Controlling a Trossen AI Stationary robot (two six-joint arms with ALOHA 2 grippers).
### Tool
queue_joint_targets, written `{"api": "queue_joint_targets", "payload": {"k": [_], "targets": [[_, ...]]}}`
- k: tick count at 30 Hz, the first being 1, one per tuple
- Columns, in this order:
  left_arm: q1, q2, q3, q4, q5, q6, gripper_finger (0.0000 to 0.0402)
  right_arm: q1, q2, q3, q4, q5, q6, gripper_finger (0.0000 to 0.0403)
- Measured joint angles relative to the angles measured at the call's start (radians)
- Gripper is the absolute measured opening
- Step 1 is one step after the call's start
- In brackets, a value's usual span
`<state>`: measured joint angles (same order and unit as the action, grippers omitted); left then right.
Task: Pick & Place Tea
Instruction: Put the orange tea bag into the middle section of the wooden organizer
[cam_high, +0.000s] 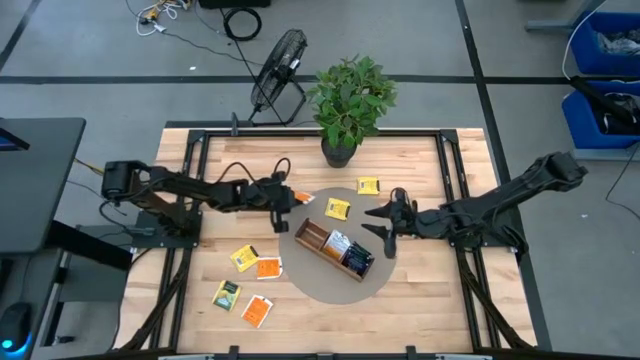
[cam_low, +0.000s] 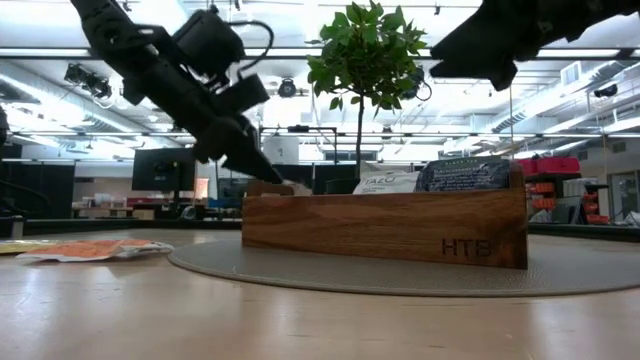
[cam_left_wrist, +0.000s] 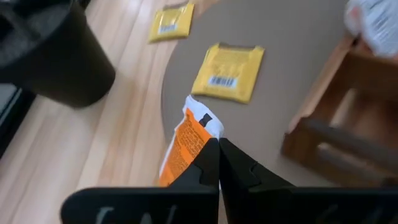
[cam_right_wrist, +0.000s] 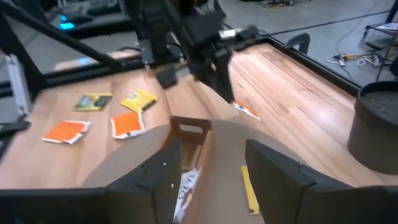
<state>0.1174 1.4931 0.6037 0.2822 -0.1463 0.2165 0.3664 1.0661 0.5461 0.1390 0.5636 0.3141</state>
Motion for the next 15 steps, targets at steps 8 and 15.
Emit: {"api": "queue_joint_targets", "payload": {"k": [8,15], "targets": [[-0.043,-0.086,0.000,0.022,0.071,-0.054,0.0001,-0.038,0.084,0.000,0.037,-0.007,-0.097,0.0185],[-0.084,-0.139,0.000,0.065,0.172,-0.125,0.0001,-0.057,0.177,0.000,0.190,-0.034,-0.248,0.0185]]}}
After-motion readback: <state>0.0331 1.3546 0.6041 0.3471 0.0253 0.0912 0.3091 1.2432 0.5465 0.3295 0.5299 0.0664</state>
